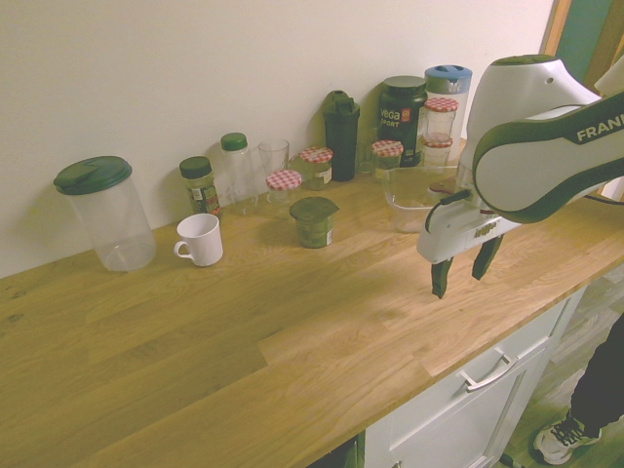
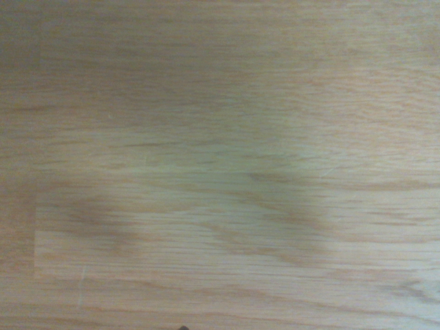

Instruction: Put the cereal into the container

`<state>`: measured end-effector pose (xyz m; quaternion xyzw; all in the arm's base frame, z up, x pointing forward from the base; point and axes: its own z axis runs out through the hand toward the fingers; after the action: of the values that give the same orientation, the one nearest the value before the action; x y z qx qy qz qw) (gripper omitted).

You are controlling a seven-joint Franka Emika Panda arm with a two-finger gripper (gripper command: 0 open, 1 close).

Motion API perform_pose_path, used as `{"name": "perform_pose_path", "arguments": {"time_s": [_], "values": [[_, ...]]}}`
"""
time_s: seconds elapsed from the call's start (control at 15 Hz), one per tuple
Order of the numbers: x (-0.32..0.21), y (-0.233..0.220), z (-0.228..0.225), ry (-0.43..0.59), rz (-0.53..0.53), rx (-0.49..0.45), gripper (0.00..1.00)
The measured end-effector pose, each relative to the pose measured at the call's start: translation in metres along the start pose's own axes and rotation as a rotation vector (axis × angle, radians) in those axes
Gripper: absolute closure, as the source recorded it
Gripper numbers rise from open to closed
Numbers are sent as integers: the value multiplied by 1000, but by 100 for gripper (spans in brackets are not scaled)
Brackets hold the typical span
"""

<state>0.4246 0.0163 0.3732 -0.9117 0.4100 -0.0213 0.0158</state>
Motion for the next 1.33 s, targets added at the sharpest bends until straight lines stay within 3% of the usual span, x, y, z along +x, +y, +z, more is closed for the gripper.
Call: {"name": "perform_pose_path", "arguments": {"time_s": [0.2,0.47,0.8,1.07,1.33], "values": [[0,-4,-2,18,-12,6,0],[-12,-39,-5,136,-69,111,0],[-27,-97,24,298,-126,274,0],[11,-143,27,380,-104,328,0],[36,-178,58,404,-75,372,0]]}}
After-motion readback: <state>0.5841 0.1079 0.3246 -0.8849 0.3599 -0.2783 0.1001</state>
